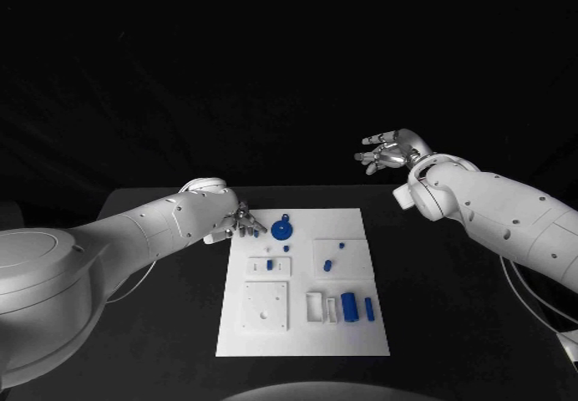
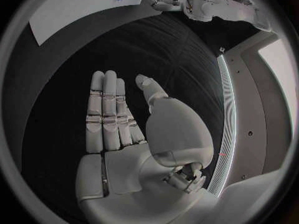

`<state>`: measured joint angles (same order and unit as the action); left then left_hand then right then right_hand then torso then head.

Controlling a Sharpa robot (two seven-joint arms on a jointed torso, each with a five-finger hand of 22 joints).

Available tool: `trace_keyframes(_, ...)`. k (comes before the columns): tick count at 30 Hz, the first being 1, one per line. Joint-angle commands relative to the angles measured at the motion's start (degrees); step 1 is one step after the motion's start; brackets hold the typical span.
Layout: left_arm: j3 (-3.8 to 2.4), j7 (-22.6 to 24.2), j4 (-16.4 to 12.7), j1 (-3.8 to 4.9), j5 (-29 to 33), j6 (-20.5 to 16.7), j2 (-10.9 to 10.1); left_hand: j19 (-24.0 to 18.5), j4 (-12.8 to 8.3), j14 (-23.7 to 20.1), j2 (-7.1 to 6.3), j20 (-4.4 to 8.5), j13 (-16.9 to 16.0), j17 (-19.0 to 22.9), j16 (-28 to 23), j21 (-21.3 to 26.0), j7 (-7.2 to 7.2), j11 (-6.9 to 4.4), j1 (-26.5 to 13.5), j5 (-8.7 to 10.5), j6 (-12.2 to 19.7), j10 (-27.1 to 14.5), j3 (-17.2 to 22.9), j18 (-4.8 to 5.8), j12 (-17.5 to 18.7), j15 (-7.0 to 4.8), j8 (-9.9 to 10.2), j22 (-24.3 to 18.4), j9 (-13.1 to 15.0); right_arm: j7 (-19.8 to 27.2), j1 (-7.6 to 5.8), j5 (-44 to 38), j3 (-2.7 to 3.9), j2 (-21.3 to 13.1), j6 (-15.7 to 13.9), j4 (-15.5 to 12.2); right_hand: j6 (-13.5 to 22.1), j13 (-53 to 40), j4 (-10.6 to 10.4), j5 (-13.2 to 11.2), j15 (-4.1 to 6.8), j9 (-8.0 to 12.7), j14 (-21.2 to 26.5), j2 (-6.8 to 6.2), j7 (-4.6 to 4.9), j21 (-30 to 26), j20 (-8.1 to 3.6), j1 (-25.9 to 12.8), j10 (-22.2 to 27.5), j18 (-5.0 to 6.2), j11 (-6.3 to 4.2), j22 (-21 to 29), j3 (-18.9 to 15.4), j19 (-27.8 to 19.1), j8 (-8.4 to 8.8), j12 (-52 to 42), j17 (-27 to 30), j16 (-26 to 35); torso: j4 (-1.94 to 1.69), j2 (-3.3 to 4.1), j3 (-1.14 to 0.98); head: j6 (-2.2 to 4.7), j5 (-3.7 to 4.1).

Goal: Assemble the parts on the task board

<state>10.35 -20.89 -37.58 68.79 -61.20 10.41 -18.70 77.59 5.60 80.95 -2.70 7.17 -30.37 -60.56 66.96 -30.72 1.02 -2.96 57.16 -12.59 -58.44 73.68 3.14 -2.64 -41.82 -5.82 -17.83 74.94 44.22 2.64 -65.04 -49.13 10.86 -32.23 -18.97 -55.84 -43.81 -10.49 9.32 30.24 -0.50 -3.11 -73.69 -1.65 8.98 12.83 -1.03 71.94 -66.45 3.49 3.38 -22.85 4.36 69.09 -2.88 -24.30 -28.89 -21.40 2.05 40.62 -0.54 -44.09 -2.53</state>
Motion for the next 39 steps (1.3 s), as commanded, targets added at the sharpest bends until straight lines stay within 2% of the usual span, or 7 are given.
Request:
trace_keyframes(1, 0.05, 1.2, -0.1, -0.23, 0.8, 1.2, 0.2, -0.6, -0.5, -0.4, 0.86, 0.0, 0.1, 0.1, -0.3, 0.3, 0.16, 0.08, 0.1, 0.3, 0.5, -0.3, -0.1, -0.04, -0.3, -0.09, -0.3, 1.4, -0.2, -0.1, -0.01, 0.0, 0.05, 0.1, 0.2, 0.0, 0.3, 0.0, -0.2, 0.3, 0.07, 0.0, 0.3, -0.23, 0.01, 0.1, 0.28, -0.4, 0.4, -0.34, -0.06, 0.1, 0.1, -0.2, -0.19, -0.2, -0.1, -0.1, 0.0, 0.04, 0.01, -0.13, 0.12)
trace_keyframes(6, 0.09, 1.4, -0.1, -0.5, 1.1, 0.8, 0.0, -0.6, -1.8, -0.6, 2.75, -0.09, 0.2, 0.6, -0.6, 0.8, 0.3, 0.21, 0.1, 0.23, 0.6, -0.5, -1.3, -0.13, -0.2, -0.05, 0.2, 1.4, -1.3, -0.1, -0.01, 0.0, 0.05, 0.1, 0.3, 0.1, 0.3, 0.0, -0.2, 0.3, 0.07, 0.0, 0.3, -0.22, 0.02, 0.2, 0.28, -0.3, 0.3, -0.34, -0.06, 0.1, 0.1, -0.2, -0.18, -0.2, -0.1, -0.1, -0.03, 0.06, 0.1, -0.08, 0.43)
trace_keyframes(16, 0.1, 2.0, -0.2, -0.58, 2.1, 0.2, -0.1, -0.7, -4.2, -0.7, 6.28, -0.06, 0.3, 0.8, -0.7, 1.0, 0.2, 0.1, 1.2, -0.34, 0.7, -0.5, -1.8, -0.08, -0.1, -0.05, 0.1, 1.4, -1.6, -0.1, -0.01, 0.0, 0.05, 0.1, 0.3, 0.1, 0.3, 0.0, -0.1, 0.2, 0.07, 0.0, 0.3, -0.24, 0.01, 0.3, 0.27, -0.2, 0.3, -0.35, -0.06, 0.1, 0.2, -0.2, -0.19, -0.2, -0.1, -0.1, -0.08, 0.05, 0.06, -0.18, 0.33)
trace_keyframes(24, 0.1, 2.4, -0.1, -0.59, 2.5, -0.4, -0.3, -0.7, -4.9, -0.7, 7.02, -0.02, 0.3, 0.9, -0.7, 1.1, 0.1, 0.05, 1.4, -0.42, 0.8, -0.6, -1.8, -0.07, -0.1, -0.08, -0.1, 1.3, -1.4, -0.1, -0.01, 0.0, 0.05, 0.2, 0.4, 0.2, 0.3, 0.0, -0.1, 0.2, 0.07, 0.0, 0.3, -0.24, 0.01, 0.3, 0.27, -0.2, 0.3, -0.35, -0.06, 0.1, 0.2, -0.2, -0.19, -0.2, -0.1, -0.1, -0.07, 0.08, 0.03, -0.19, 0.25)
trace_keyframes(32, 0.09, 2.6, -0.1, -0.59, 2.9, -0.5, -0.4, -0.8, -5.0, -0.8, 6.85, -0.03, 0.3, 1.0, -0.9, 1.3, 0.12, 0.08, 1.2, -0.36, 0.8, -0.6, -2.1, -0.07, -0.1, -0.07, -0.1, 1.3, -1.4, -0.1, 0.0, 0.0, 0.04, 0.3, 0.3, 0.3, 0.5, 0.0, 0.0, 0.2, 0.06, 0.0, 0.3, -0.23, 0.04, 0.5, 0.27, -0.2, 0.4, -0.35, -0.04, 0.3, 0.1, -0.4, -0.18, -0.2, -0.1, -0.1, -0.01, 0.09, 0.0, -0.17, 0.28)
trace_keyframes(39, 0.09, 2.4, 0.0, -0.58, 3.1, -1.0, -0.2, -0.8, -5.1, -0.8, 6.75, -0.05, 0.3, 1.3, -1.1, 1.5, 0.18, 0.1, 1.2, -0.29, 0.9, -0.7, -2.2, -0.1, 0.0, -0.05, -0.1, 1.2, -1.5, -0.2, 0.0, 0.0, 0.04, 0.3, 0.3, 0.4, 0.5, 0.0, 0.0, 0.2, 0.06, 0.0, 0.3, -0.23, 0.04, 0.5, 0.27, -0.2, 0.4, -0.35, -0.04, 0.3, 0.1, -0.4, -0.18, -0.2, -0.1, -0.1, 0.01, 0.08, 0.02, 0.05, 0.6)
